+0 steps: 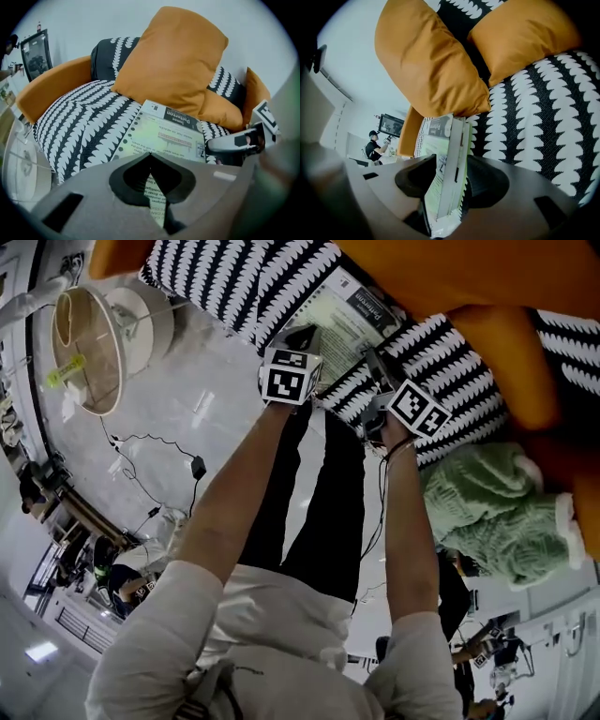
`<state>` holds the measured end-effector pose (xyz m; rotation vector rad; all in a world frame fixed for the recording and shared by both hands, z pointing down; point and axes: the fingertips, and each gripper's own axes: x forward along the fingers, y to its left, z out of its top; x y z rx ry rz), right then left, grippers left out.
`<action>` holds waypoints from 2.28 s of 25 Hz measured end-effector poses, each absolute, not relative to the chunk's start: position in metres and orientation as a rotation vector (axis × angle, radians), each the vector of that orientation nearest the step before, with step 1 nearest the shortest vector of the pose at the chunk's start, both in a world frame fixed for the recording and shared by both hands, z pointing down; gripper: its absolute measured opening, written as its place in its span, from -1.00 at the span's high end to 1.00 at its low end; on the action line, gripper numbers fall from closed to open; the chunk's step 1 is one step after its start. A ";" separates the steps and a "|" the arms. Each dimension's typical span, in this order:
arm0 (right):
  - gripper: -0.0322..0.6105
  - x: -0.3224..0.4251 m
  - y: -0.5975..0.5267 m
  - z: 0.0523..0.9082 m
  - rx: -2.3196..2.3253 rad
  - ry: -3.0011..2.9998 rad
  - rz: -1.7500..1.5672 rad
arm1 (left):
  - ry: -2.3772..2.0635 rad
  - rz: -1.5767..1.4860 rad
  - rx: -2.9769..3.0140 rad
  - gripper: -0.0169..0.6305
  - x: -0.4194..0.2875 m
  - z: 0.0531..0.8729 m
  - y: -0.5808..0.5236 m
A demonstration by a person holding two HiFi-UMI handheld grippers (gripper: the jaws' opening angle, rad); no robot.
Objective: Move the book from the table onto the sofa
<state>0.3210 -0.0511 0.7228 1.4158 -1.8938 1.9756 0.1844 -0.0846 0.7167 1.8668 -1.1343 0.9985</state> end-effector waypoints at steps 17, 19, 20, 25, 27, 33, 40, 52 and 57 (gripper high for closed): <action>0.28 0.292 -0.026 0.669 1.416 -1.995 1.562 | -1.177 0.867 1.928 0.92 0.140 0.677 -0.052; 0.28 0.282 -0.016 0.655 1.430 -2.015 1.489 | -1.180 0.843 1.955 0.92 0.126 0.659 -0.037; 0.28 0.278 -0.009 0.648 1.432 -2.021 1.448 | -1.183 0.832 1.971 0.92 0.119 0.650 -0.028; 0.28 0.256 0.016 0.608 1.472 -2.040 1.340 | -1.181 0.807 2.048 0.92 0.086 0.607 0.004; 0.28 0.244 0.030 0.589 1.484 -2.055 1.316 | -1.178 0.800 2.060 0.92 0.075 0.591 0.022; 0.30 0.229 0.074 0.528 1.504 -2.129 1.161 | -1.201 0.665 2.115 0.92 0.062 0.526 0.067; 0.41 0.229 0.121 0.464 1.597 -2.139 1.059 | -1.168 0.518 2.126 0.92 0.065 0.460 0.116; 0.46 0.193 0.148 0.383 1.552 -2.254 0.802 | -1.156 0.456 2.209 0.92 0.079 0.382 0.150; 0.71 0.190 0.180 0.371 1.468 -2.247 0.749 | -1.074 0.460 2.238 0.92 0.089 0.366 0.192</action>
